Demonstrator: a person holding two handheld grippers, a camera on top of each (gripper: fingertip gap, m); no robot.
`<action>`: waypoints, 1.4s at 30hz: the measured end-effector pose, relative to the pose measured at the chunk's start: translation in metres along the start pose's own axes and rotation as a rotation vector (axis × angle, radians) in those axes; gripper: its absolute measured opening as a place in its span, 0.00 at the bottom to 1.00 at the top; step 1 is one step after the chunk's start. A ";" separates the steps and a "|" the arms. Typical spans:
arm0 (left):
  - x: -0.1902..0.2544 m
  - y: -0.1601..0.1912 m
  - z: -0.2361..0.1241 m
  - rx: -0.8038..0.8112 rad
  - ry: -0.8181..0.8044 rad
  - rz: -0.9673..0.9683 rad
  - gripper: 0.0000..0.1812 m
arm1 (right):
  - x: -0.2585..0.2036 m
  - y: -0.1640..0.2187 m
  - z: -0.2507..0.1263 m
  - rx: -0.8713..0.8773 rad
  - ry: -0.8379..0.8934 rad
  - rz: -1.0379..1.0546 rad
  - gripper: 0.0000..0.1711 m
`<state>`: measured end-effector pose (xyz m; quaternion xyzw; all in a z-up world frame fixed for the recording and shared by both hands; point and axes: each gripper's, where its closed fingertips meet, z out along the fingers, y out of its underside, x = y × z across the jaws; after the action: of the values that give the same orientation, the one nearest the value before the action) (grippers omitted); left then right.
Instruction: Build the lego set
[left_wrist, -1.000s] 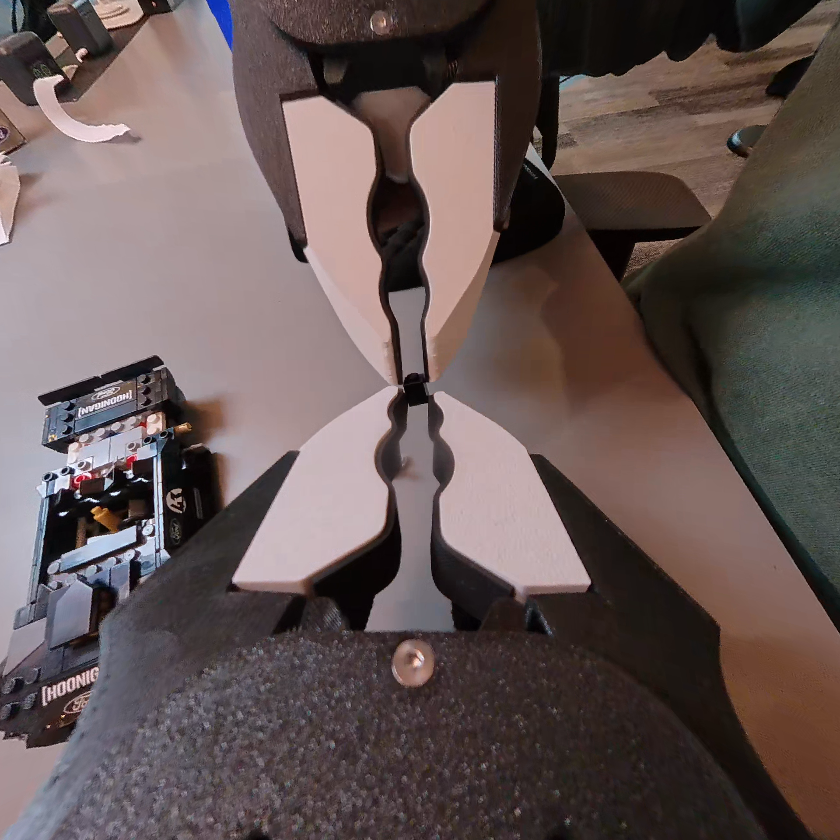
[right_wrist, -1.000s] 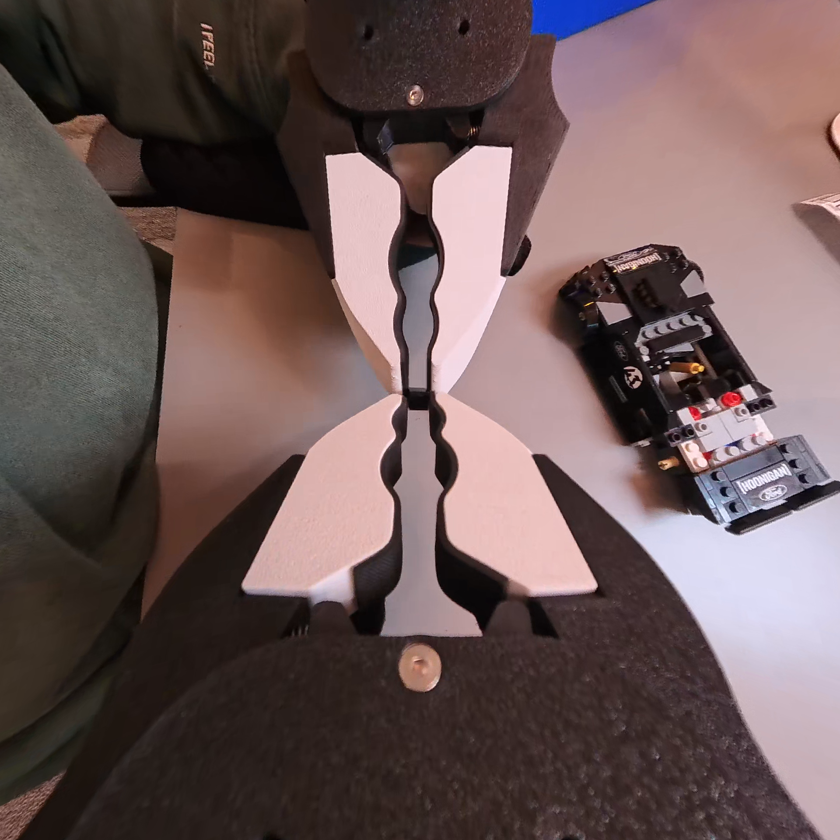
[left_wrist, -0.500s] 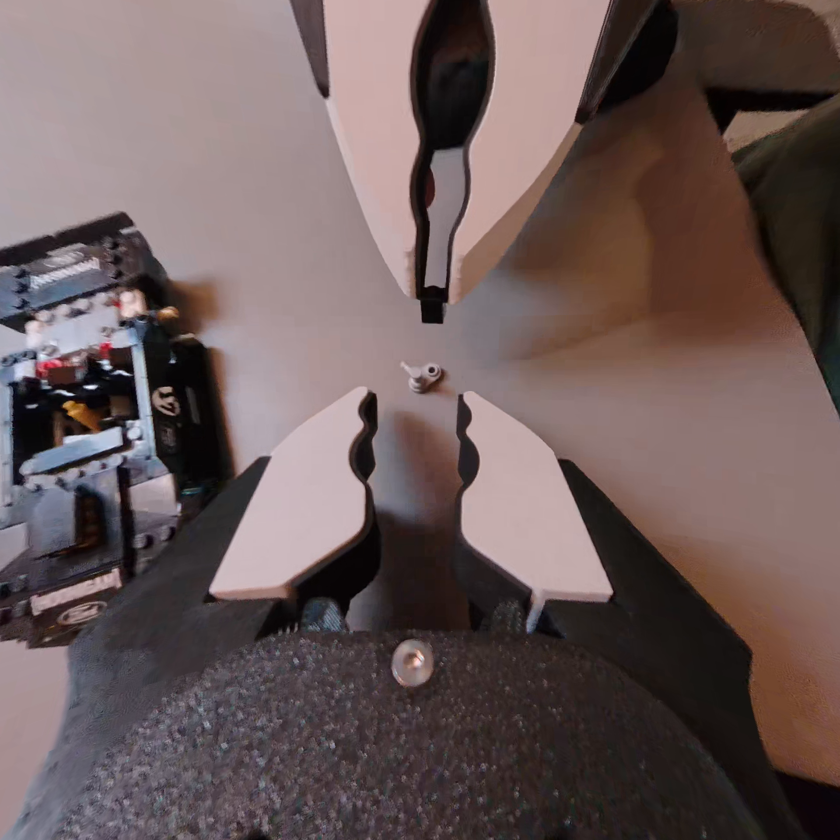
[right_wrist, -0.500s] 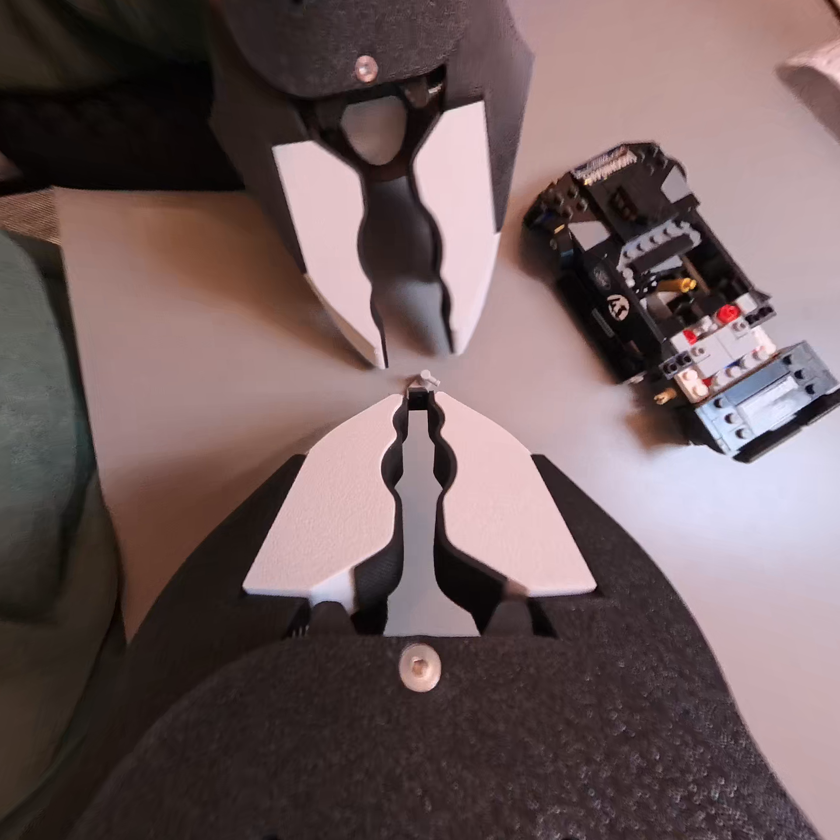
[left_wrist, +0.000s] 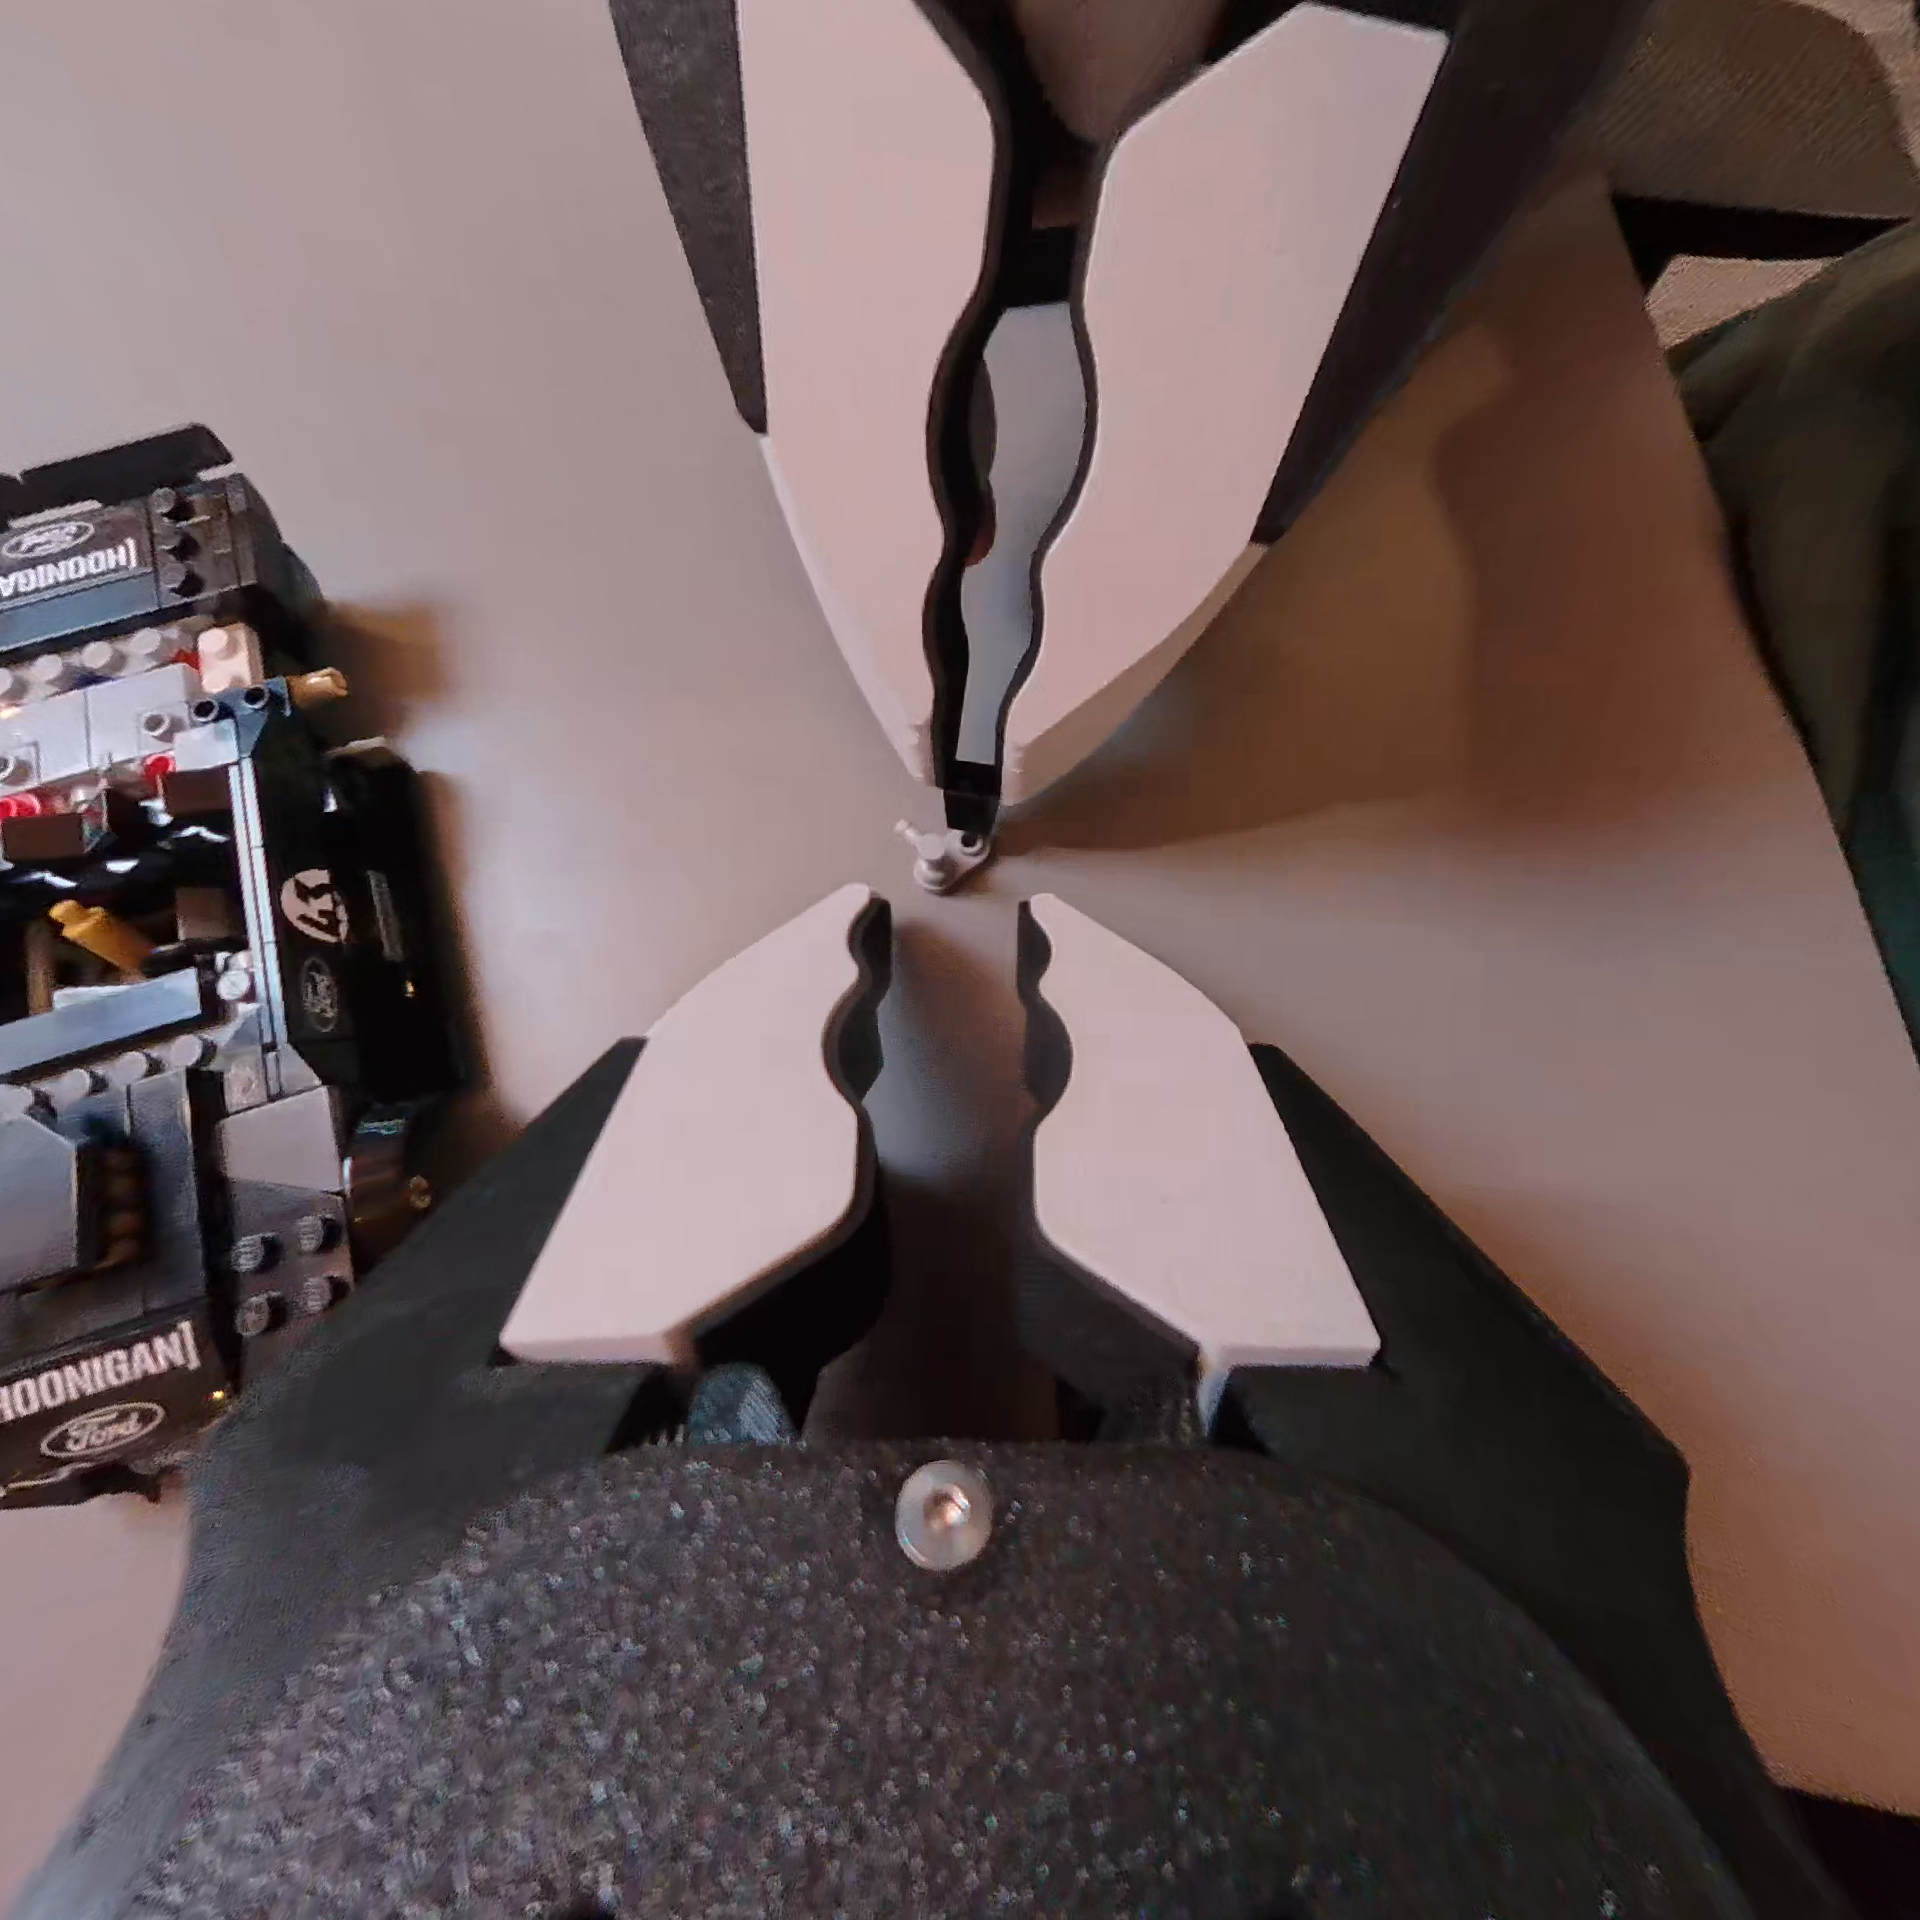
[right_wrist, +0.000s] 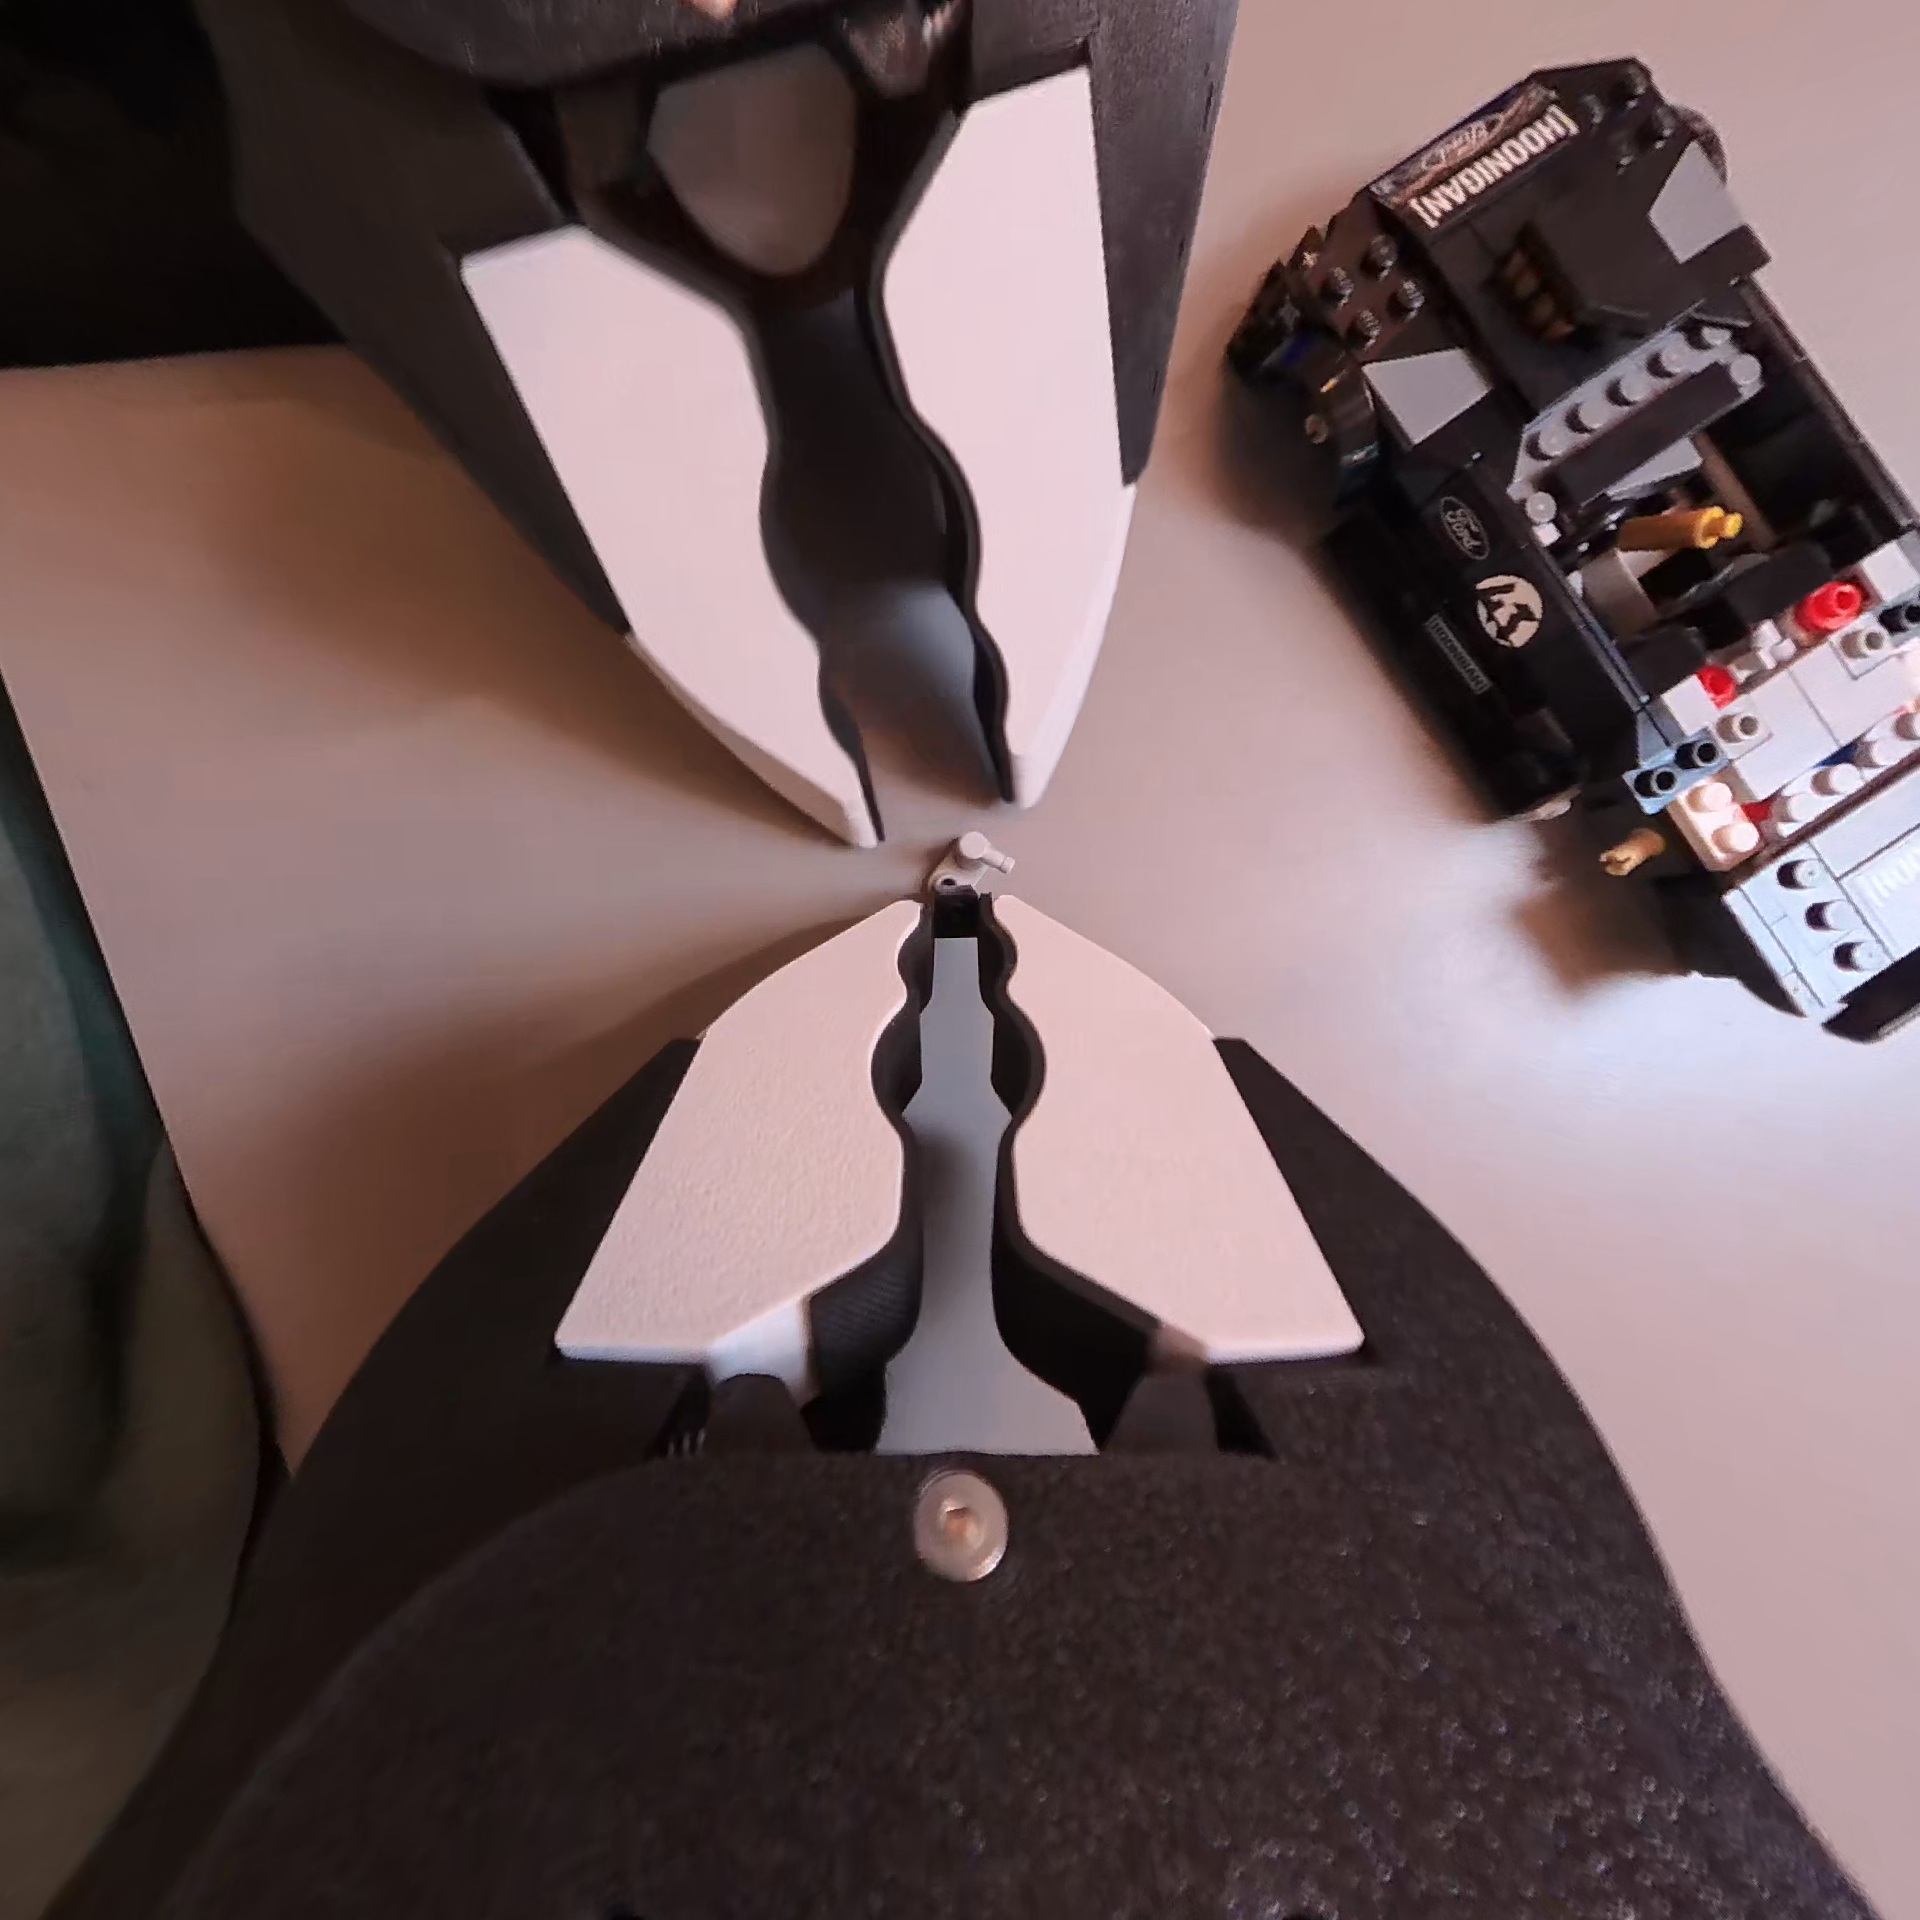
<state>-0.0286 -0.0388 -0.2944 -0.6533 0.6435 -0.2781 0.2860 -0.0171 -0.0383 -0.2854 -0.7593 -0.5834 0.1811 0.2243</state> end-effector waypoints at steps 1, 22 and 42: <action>0.000 0.000 0.002 -0.004 -0.006 0.006 0.14 | 0.000 0.000 0.000 -0.004 -0.001 0.007 0.05; 0.016 -0.004 0.005 -0.026 0.035 0.019 0.09 | -0.009 0.002 -0.001 -0.082 0.005 0.071 0.05; 0.020 -0.004 0.005 -0.029 0.043 0.012 0.09 | -0.014 0.005 0.002 -0.155 0.016 0.012 0.05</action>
<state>-0.0219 -0.0592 -0.2955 -0.6475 0.6573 -0.2809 0.2641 -0.0180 -0.0522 -0.2893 -0.7792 -0.5894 0.1305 0.1686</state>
